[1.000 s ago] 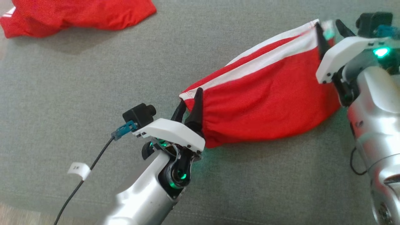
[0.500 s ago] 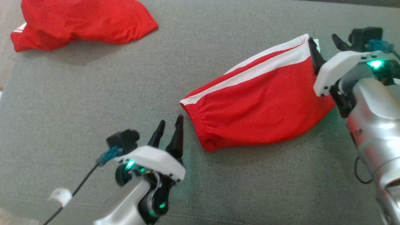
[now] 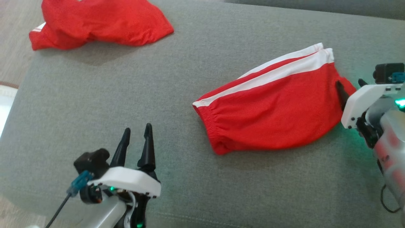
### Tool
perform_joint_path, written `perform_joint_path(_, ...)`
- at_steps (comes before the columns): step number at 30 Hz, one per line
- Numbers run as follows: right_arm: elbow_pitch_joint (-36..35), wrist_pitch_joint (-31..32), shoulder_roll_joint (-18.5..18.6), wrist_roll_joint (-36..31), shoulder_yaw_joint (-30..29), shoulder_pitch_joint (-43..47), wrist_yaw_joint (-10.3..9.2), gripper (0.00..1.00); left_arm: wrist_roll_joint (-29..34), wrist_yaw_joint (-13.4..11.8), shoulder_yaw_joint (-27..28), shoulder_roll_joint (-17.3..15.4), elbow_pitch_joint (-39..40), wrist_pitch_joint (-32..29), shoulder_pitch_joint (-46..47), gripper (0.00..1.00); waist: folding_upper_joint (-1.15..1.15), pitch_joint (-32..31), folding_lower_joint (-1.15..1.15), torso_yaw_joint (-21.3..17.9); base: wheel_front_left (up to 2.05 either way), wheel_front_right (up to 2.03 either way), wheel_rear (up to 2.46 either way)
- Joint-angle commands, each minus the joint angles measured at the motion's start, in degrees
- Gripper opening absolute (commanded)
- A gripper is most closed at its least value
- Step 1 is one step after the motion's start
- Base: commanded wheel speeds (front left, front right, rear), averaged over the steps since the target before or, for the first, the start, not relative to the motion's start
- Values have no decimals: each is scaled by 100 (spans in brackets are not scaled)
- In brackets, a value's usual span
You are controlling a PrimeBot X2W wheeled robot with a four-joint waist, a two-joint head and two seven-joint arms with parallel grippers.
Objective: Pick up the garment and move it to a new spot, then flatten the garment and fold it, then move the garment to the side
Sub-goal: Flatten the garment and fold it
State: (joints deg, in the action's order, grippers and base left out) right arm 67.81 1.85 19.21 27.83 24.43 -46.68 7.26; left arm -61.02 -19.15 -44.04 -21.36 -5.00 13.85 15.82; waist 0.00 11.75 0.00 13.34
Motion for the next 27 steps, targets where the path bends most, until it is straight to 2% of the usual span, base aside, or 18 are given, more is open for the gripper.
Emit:
perform_joint_path(1,-111,34,86,64,122,-10,23,100,77,-46,288,-187,206,94,48,100,0,34,0,42,0,0,0)
perform_joint_path(8,-234,532,-1,545,319,245,23,98,229,-201,617,-341,453,109,-286,100,0,53,0,114,0,0,0)
perform_joint_path(10,-317,679,-30,690,386,309,23,39,357,-249,622,-398,465,110,-329,100,0,41,0,108,0,0,0)
perform_joint_path(11,-358,712,-29,753,411,328,23,29,400,-263,619,-407,472,111,-344,100,0,34,0,103,0,0,0)
perform_joint_path(12,-399,701,-25,809,423,338,23,5,439,-265,611,-416,477,111,-352,100,0,25,0,93,0,0,0)
perform_joint_path(13,-431,653,-22,848,430,338,23,0,496,-271,593,-436,473,111,-350,100,0,13,0,75,0,0,0)
perform_joint_path(20,-568,69,-161,1099,340,357,23,0,675,-306,647,-461,434,113,-363,100,0,-197,0,-176,0,0,0)
perform_joint_path(27,-589,-583,-230,1229,165,645,23,0,905,-359,754,-495,387,114,-510,100,0,-501,0,-694,0,0,0)
